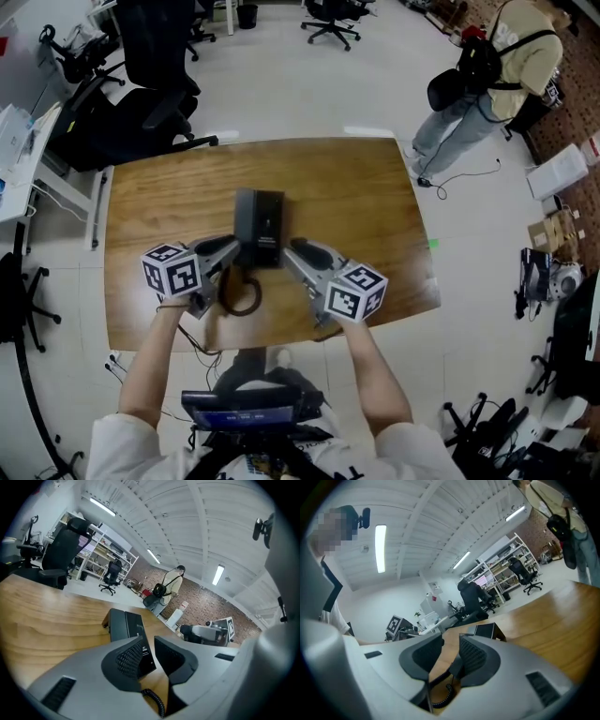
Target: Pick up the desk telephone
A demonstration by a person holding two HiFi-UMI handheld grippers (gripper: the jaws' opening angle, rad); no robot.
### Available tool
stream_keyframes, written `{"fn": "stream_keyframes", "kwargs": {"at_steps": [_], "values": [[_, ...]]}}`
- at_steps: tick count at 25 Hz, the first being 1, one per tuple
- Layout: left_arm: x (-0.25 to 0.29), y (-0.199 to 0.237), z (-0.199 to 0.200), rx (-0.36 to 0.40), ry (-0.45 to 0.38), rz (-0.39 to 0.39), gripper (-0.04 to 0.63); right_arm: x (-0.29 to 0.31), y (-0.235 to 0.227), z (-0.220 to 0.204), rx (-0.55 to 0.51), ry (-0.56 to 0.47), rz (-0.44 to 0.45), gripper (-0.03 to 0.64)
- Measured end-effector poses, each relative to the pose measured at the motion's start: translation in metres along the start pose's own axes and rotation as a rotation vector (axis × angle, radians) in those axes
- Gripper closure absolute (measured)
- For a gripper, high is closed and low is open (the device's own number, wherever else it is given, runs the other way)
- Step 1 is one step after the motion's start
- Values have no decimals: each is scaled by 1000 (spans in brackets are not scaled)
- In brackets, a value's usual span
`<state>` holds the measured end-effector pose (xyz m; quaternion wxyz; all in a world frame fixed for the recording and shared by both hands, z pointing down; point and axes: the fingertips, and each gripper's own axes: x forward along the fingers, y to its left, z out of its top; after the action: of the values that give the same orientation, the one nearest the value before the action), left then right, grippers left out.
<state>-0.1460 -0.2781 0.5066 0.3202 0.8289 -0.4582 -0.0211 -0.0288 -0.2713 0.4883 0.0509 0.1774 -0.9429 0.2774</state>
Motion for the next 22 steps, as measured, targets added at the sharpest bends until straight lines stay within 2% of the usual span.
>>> {"fn": "stream_keyframes", "kwargs": {"at_steps": [2, 3, 5, 7, 13, 16, 19, 22], "values": [[9, 12, -8, -32, 41, -40, 431, 6, -14, -6, 32, 24, -1, 495], [13, 17, -13, -49, 60, -56, 422, 9, -20, -10, 38, 41, -3, 495], [18, 30, -21, -71, 87, -66, 422, 14, -29, -18, 44, 77, -3, 495], [22, 43, -25, -92, 99, -69, 422, 19, -36, -24, 61, 103, 8, 433], [29, 72, -23, -139, 111, -93, 416, 34, -61, -37, 117, 138, 4, 433], [35, 76, -25, -159, 133, -129, 397, 38, -71, -46, 185, 165, 24, 380], [42, 79, -27, -180, 159, -177, 367, 45, -76, -48, 220, 183, 43, 379], [48, 82, -29, -210, 182, -219, 367, 50, -83, -53, 271, 176, 56, 379]]}}
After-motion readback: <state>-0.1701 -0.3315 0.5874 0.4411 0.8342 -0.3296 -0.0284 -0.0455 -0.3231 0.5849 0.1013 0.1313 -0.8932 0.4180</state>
